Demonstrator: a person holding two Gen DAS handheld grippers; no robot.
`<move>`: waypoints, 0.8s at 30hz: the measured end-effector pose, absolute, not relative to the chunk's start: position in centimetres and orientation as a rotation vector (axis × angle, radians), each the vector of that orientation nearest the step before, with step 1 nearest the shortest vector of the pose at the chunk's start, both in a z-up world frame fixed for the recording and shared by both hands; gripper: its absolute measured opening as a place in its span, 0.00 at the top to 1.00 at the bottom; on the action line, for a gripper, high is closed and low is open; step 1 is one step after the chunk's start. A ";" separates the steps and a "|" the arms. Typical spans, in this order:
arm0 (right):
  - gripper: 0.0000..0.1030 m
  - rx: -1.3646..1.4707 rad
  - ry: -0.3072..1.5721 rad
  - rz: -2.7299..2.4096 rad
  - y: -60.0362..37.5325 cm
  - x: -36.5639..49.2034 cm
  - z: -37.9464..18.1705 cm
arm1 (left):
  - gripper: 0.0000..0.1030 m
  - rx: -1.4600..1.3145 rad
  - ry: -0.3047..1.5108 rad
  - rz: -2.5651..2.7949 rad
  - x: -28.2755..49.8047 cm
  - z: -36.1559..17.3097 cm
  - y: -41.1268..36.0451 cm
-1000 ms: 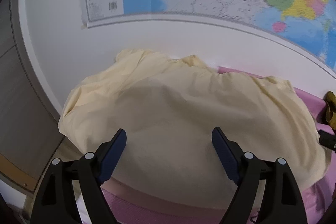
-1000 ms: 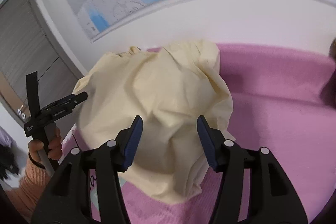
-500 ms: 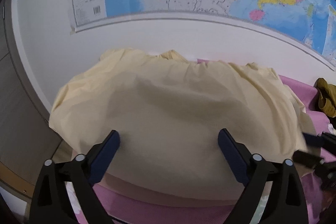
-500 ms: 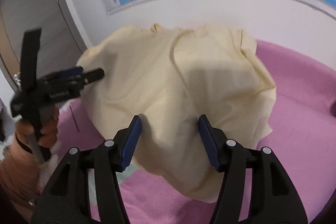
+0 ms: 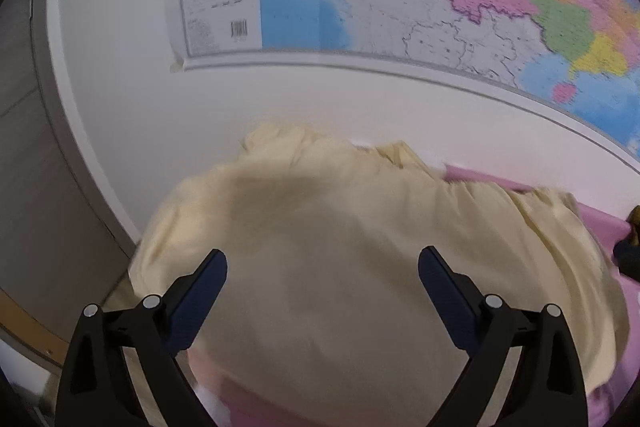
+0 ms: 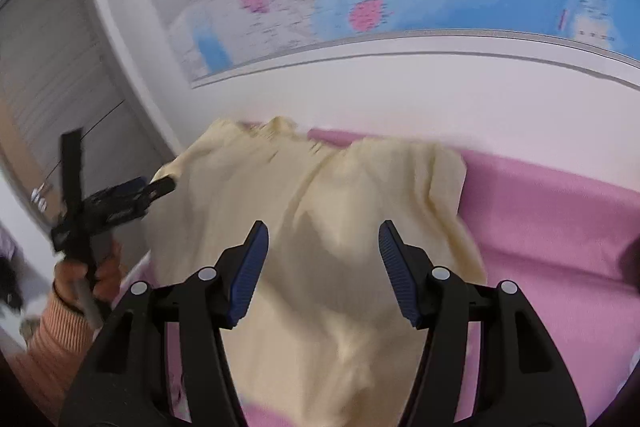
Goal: Fold large clothes
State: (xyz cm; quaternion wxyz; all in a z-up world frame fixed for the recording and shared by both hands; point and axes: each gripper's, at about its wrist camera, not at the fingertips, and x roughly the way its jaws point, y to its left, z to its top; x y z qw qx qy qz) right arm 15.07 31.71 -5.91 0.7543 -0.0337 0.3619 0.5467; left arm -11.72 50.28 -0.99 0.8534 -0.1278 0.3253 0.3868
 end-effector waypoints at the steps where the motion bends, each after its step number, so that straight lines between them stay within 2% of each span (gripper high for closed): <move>1: 0.44 -0.073 0.805 1.189 32.6 15.7 -6.1 | 0.09 -0.253 0.697 0.815 -11.2 -1.0 50.7; 6: 0.44 -0.109 0.949 1.117 35.8 17.7 -9.6 | 0.10 -0.271 0.816 0.834 -8.4 -3.7 53.8; 9: 0.44 -0.130 0.893 1.128 34.8 16.6 -9.1 | 0.14 -0.309 0.830 0.828 -8.7 -4.7 54.1; 16: 0.42 -0.155 0.700 1.285 29.0 10.4 -5.7 | 0.12 -0.274 0.698 0.729 -12.0 -2.2 47.5; 24: 0.41 -0.255 0.762 1.247 29.2 7.8 -10.1 | 0.11 -0.229 0.714 0.688 -11.6 -3.9 42.8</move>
